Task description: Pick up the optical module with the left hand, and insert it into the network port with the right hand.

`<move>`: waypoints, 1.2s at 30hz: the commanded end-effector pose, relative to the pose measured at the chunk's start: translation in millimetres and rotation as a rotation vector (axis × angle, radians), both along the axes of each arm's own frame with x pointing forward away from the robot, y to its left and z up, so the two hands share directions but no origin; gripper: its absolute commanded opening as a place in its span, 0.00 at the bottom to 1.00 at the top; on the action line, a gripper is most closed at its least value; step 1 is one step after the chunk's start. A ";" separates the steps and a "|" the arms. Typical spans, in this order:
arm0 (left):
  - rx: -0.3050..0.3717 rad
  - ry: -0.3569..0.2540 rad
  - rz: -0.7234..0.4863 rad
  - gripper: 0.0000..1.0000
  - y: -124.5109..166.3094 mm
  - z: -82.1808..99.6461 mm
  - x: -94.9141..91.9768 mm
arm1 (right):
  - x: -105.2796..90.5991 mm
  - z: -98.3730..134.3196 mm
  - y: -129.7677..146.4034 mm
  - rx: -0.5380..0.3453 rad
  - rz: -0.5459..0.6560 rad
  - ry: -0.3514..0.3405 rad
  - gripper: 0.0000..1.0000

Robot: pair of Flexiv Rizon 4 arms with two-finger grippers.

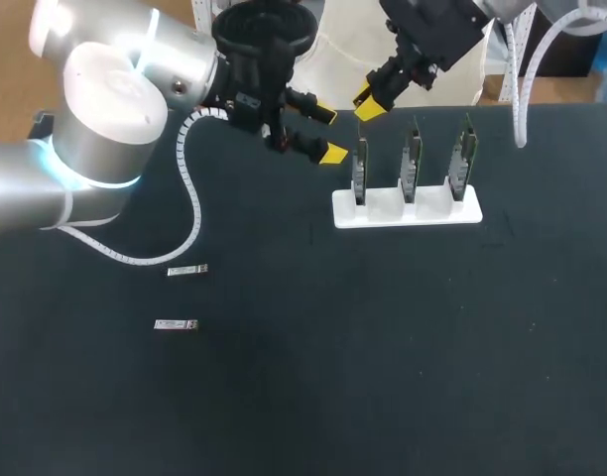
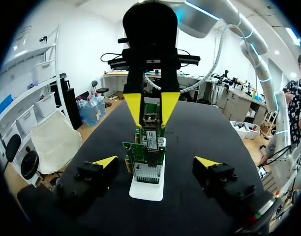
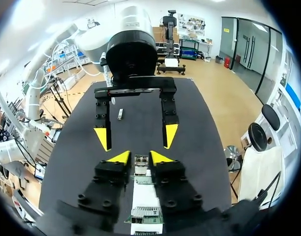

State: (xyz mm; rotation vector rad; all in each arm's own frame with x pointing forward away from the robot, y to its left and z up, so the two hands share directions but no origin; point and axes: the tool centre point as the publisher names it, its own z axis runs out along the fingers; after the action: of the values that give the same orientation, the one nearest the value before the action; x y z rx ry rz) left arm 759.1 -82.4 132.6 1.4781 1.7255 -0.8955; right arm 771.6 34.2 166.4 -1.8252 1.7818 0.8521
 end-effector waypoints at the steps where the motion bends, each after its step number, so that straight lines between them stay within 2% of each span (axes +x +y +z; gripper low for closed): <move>1: 0.004 0.004 -0.002 1.00 -0.8 0.4 1.7 | -5.6 1.7 -4.2 0.009 -0.010 -0.009 1.00; 6: 0.004 0.004 -0.002 1.00 -0.8 0.4 1.7 | -6.3 3.4 -8.4 0.020 -0.025 -0.003 1.00; 12: 0.004 0.004 -0.002 1.00 -0.8 0.4 1.7 | -5.2 9.9 -18.8 0.095 -0.016 0.048 1.00; 21: 0.004 0.004 -0.002 1.00 -0.8 0.4 1.7 | -5.7 10.4 -20.3 0.096 -0.007 0.048 1.00; 22: 0.004 0.004 -0.002 1.00 -0.8 0.4 1.7 | -5.8 10.3 -20.2 0.097 -0.007 0.048 0.47; 23: 0.004 0.004 -0.002 1.00 -0.8 0.4 1.7 | -5.7 10.2 -20.2 0.099 -0.013 0.046 0.09; 24: 0.004 0.004 -0.002 1.00 -0.8 0.4 1.7 | -5.7 10.2 -20.2 0.100 -0.014 0.044 0.00; 36: 0.004 0.004 -0.002 1.00 -0.8 0.4 1.7 | -4.8 3.9 -9.9 0.095 -0.015 0.032 0.00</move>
State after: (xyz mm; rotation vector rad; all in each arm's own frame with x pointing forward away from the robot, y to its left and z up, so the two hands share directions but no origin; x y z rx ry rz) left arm 759.0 -82.4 132.6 1.4782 1.7252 -0.8954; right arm 767.3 20.6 173.7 -1.7465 1.7382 0.9573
